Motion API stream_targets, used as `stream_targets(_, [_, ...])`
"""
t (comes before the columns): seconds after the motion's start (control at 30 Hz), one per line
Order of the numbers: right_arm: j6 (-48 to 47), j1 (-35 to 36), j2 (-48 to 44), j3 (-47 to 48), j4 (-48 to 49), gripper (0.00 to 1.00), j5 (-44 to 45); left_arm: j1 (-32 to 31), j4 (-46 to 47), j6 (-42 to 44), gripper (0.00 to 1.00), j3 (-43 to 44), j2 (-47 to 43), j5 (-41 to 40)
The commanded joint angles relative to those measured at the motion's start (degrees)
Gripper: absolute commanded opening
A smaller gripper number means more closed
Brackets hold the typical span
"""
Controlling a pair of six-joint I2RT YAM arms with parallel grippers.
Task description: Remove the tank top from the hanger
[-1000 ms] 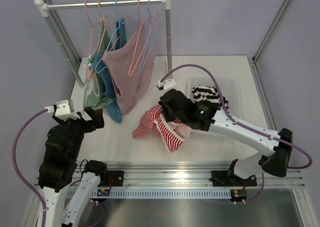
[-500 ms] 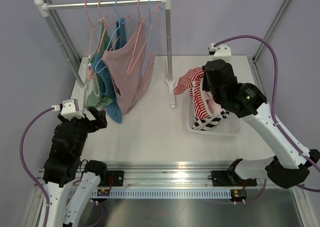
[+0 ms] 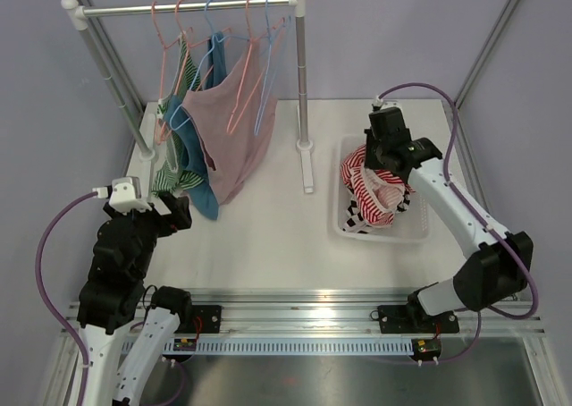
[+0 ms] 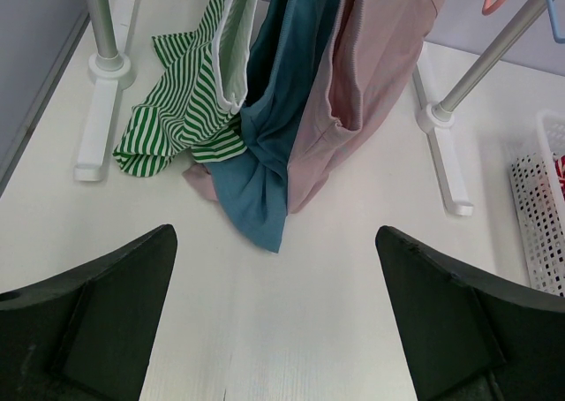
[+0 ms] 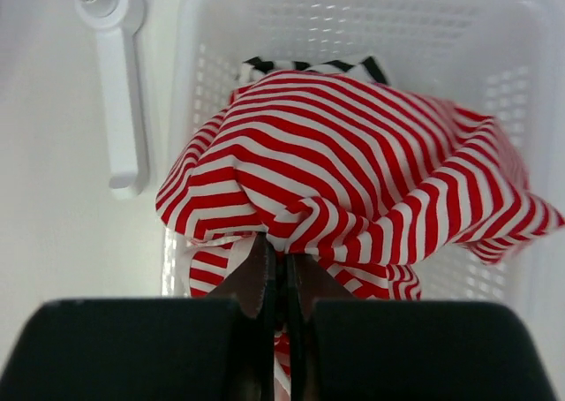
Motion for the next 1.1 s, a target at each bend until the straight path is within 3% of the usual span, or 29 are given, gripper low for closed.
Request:
stream_targets(0.0, [-0.12,-2.42,3.48,-2.25,10.59,0.0,-13.56,-0.1,3.45,-0.41,0.99,0.49,1.09,0.03])
stream_targets(0.1, [4.98,-7.7,7.97,-5.58,13.76,0.0,-19.91,-0.1,3.1,-0.49,0.99,0.92,1.26,0.21])
stream_targets(0.33, [7.01,-13.69,21.49,-5.78,11.5,0.0,-20.54,-0.1,0.55,-2.42,0.99,6.54,2.93,3.11])
stream_targets(0.4, [6.92,-14.31,27.73,-3.84,9.64,0.0,-20.99,-0.1,-1.21,-3.04,0.99,10.75,3.89,3.64])
stream_targets(0.53, [6.48,-14.31,31.0,-4.8,9.19,0.05,-20.11,-0.1,-5.24,-2.61,0.99,19.8,9.93,3.46])
stream_targets(0.67, [6.13,-14.31,26.81,-4.72,8.41,0.26,-19.41,-0.1,-9.65,-0.76,0.99,27.9,16.63,3.9])
stream_targets(0.7, [6.04,-14.31,25.57,-4.28,7.97,0.34,-18.36,-0.1,-9.91,-0.5,0.99,30.26,17.51,4.51])
stream_targets(0.73, [5.87,-14.31,24.34,-3.75,6.66,0.48,-18.35,-0.1,-10.0,0.03,0.99,31.24,18.3,5.04])
stream_targets(0.9, [3.76,-14.22,17.83,2.83,1.29,0.71,-13.26,-0.1,-9.48,2.31,0.99,38.53,25.51,10.47])
stream_targets(0.93, [3.5,-14.31,17.04,3.8,-0.28,0.9,-12.73,-0.1,-9.39,3.1,0.99,41.24,26.65,11.36])
stream_targets(0.97, [3.15,-14.31,15.46,5.46,-0.99,0.99,-12.38,-0.1,-9.3,3.55,0.99,42.57,27.88,11.81])
stream_targets(1.07, [1.48,-14.31,11.16,7.5,-3.46,1.0,-11.93,-0.1,-8.86,4.6,0.99,48.11,32.98,13.57])
